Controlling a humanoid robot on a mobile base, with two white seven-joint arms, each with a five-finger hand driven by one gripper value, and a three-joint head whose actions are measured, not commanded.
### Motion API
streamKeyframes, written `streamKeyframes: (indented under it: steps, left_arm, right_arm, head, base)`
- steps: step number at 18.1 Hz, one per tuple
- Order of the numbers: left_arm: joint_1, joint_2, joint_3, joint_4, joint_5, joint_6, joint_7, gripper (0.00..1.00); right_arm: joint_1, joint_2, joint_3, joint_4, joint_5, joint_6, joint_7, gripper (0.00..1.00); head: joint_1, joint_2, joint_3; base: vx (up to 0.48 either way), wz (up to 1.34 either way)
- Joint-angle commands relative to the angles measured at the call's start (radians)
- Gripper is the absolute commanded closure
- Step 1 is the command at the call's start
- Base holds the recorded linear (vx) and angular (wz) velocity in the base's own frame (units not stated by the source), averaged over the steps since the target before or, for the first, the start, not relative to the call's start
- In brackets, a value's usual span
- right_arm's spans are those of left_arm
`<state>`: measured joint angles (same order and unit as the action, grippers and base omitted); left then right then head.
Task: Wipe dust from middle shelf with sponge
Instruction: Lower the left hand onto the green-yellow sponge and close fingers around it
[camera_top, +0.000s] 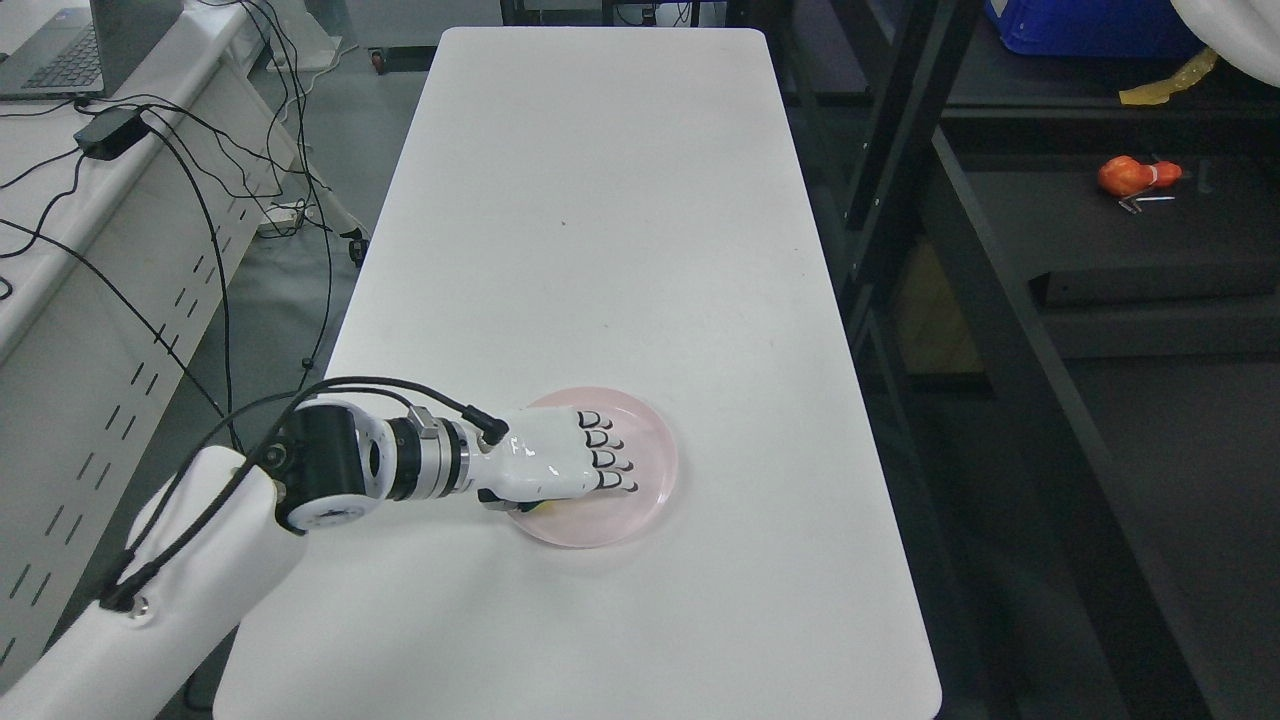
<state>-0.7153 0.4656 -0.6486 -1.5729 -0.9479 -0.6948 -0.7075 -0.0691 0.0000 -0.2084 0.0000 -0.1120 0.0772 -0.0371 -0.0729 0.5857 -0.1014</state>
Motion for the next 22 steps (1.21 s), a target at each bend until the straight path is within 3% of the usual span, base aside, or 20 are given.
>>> streamKeyframes:
  steps: [1,4,7,14,17,19,22]
  left_arm:
    - [-0.013,0.025,-0.048,-0.006,-0.015,0.005,-0.010,0.11]
    - [-0.012,0.019,-0.014,-0.003,-0.014,0.005,-0.010,0.21]
    - [0.000,0.011,0.064,-0.003,0.000,0.005,-0.010,0.46]
    - [0.002,-0.016,0.147,0.014,0.105,0.005,-0.012,0.89]
    - [0.002,-0.015,0.171,0.016,0.161,0.003,-0.012,0.99]
    - [0.004,-0.016,0.211,0.016,0.211,0.003,-0.010,1.00]
    - [0.045,-0.050,0.337,0.017,0.422,0.012,0.002,1.00]
  right_arm:
    - [0.000,-0.017,0.000,-0.017,0.000,-0.001,0.000,0.00]
    - [0.000,-0.017,0.000,-0.017,0.000,-0.001,0.000,0.00]
    - [0.000,-0.017,0.000,-0.017,0.000,-0.001,0.000,0.00]
    - [0.000,-0.017,0.000,-0.017,0.000,-0.001,0.000,0.00]
    - [0.000,-0.017,0.000,-0.017,0.000,-0.001,0.000,0.00]
    - [0.000,-0.017,0.000,-0.017,0.000,-0.001,0.000,0.00]
    - [0.000,-0.017,0.000,-0.017,0.000,-0.001,0.000,0.00]
  head:
    - [0.0000,0.000,0.000]
    - [0.0000,0.000,0.000]
    - [0.0000,0.000,0.000]
    - [0.0000,0.000,0.000]
    - [0.0000,0.000,0.000]
    - [0.0000,0.000,0.000]
    - [0.0000,0.000,0.000]
  base:
    - [0.000,0.00]
    - [0.000,0.00]
    - [0.000,0.00]
    - [0.000,0.00]
    - [0.000,0.00]
    - [0.000,0.00]
    - [0.000,0.00]
